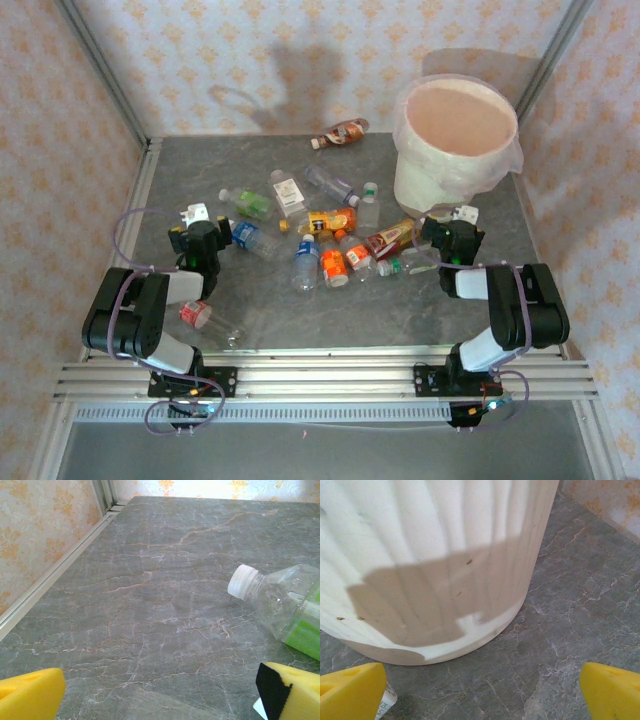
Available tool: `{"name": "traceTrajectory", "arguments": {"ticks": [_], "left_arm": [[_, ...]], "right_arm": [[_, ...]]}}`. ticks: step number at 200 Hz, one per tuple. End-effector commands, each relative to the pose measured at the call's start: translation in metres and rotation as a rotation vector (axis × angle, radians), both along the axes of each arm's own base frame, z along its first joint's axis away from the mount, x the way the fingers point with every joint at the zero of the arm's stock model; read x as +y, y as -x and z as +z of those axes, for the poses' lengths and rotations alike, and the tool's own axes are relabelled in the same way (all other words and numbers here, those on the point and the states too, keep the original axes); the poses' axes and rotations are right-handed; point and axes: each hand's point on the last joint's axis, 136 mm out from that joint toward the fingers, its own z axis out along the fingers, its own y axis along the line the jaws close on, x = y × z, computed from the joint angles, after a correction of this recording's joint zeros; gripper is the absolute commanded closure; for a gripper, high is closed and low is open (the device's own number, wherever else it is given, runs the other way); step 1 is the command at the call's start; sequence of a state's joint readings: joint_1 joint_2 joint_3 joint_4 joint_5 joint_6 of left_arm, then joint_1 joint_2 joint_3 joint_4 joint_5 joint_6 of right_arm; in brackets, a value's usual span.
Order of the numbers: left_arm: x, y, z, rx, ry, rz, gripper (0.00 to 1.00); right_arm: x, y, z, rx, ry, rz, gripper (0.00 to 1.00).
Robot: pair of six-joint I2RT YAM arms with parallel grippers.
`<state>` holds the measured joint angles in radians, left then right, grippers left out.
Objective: Put the plastic bottles in the bin
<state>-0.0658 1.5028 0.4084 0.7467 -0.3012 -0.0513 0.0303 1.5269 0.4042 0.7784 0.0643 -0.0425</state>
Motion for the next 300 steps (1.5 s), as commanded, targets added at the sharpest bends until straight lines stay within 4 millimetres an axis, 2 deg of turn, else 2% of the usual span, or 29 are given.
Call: {"name": "traceTrajectory", "arguments": {"ticks": [1,14,29,43,52,76,92,99,110,125,151,188,210,221,229,250,261,273,287,300], "left_arm": [[0.000,-0.001,0.012,-0.043,-0.011,0.011,0.00],[-0.004,-0.003,0.015,-0.027,-0.011,-0.015,0.00],[-0.005,-0.005,0.019,-0.014,-0.017,-0.021,0.00],[0.001,-0.003,0.033,0.035,-0.014,0.022,0.00],[-0.002,-0.002,0.044,0.041,-0.005,0.008,0.00],[0.000,0.011,0.068,-0.013,0.086,0.062,0.00],[0.004,0.024,0.073,0.010,0.194,0.151,0.00],[0.000,0.029,0.070,0.047,0.259,0.171,0.00],[-0.022,0.029,0.064,0.120,0.350,0.115,0.00],[-0.045,0.037,0.059,0.190,0.386,0.121,0.00],[-0.071,0.053,0.047,0.253,0.481,0.160,0.00],[-0.098,0.084,0.004,0.453,0.675,0.225,0.00],[-0.109,0.097,-0.008,0.542,0.742,0.282,0.00],[-0.105,0.103,-0.003,0.551,0.739,0.314,0.00],[-0.095,0.110,0.006,0.543,0.705,0.356,0.00],[-0.053,0.139,0.039,0.505,0.540,0.485,0.00],[-0.032,0.159,0.048,0.509,0.467,0.547,0.00],[-0.012,0.183,0.046,0.544,0.455,0.621,0.00],[0.010,0.214,0.033,0.575,0.502,0.729,0.00],[0.021,0.227,0.024,0.544,0.537,0.779,0.00]], "right_arm": [[-0.003,-0.002,0.009,-0.030,0.005,-0.020,0.01],[-0.003,-0.003,0.012,-0.028,0.004,-0.025,0.01],[-0.001,-0.001,0.026,-0.021,0.005,-0.014,0.01],[-0.001,0.004,0.041,-0.025,-0.001,-0.013,0.01],[-0.001,0.008,0.051,-0.033,-0.014,-0.016,0.01],[-0.001,0.022,0.069,-0.049,-0.094,-0.050,0.01],[-0.003,0.035,0.076,-0.021,-0.199,-0.113,0.01],[0.000,0.040,0.074,0.008,-0.253,-0.126,0.01],[0.012,0.046,0.068,0.054,-0.343,-0.103,0.01],[0.032,0.052,0.060,0.098,-0.452,-0.036,0.01],[0.049,0.064,0.049,0.124,-0.614,-0.020,0.01],[0.057,0.075,0.044,0.139,-0.708,-0.026,0.01],[0.061,0.075,0.045,0.142,-0.736,-0.016,0.01],[0.063,0.074,0.048,0.143,-0.741,-0.005,0.01],[0.064,0.074,0.051,0.144,-0.739,0.001,0.01],[0.065,0.076,0.058,0.149,-0.723,0.019,0.01],[0.065,0.077,0.061,0.150,-0.705,0.030,0.01],[0.065,0.078,0.062,0.152,-0.689,0.039,0.01],[0.064,0.079,0.062,0.161,-0.669,0.043,0.01],[0.064,0.080,0.063,0.167,-0.654,0.046,0.01]]}}
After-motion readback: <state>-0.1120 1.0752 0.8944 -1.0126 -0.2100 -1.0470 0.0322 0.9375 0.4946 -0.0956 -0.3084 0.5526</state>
